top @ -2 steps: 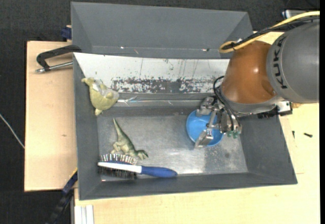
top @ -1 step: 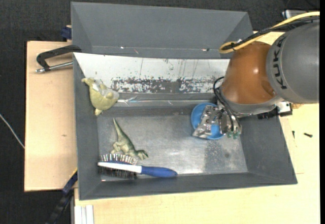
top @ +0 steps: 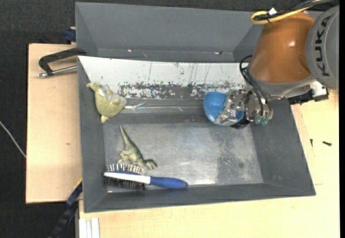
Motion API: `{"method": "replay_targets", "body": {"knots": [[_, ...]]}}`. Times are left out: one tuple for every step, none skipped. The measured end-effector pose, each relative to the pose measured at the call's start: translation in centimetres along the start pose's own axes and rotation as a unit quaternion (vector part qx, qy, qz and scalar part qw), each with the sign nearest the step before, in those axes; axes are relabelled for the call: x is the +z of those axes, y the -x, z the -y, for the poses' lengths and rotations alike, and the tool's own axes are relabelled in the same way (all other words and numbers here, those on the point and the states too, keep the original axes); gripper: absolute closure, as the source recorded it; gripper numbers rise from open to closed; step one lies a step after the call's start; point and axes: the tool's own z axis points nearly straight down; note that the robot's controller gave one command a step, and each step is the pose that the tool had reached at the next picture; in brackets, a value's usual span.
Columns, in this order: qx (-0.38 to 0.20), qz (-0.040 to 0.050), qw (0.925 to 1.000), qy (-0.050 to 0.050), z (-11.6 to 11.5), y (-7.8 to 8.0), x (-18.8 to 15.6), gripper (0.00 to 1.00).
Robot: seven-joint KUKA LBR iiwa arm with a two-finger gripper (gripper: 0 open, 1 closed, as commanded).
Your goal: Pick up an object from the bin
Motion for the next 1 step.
{"method": "replay_targets", "body": {"knots": [[0.009,-0.0005,1.0000,0.001,-3.63,0.22,-6.67,1.00]]}}
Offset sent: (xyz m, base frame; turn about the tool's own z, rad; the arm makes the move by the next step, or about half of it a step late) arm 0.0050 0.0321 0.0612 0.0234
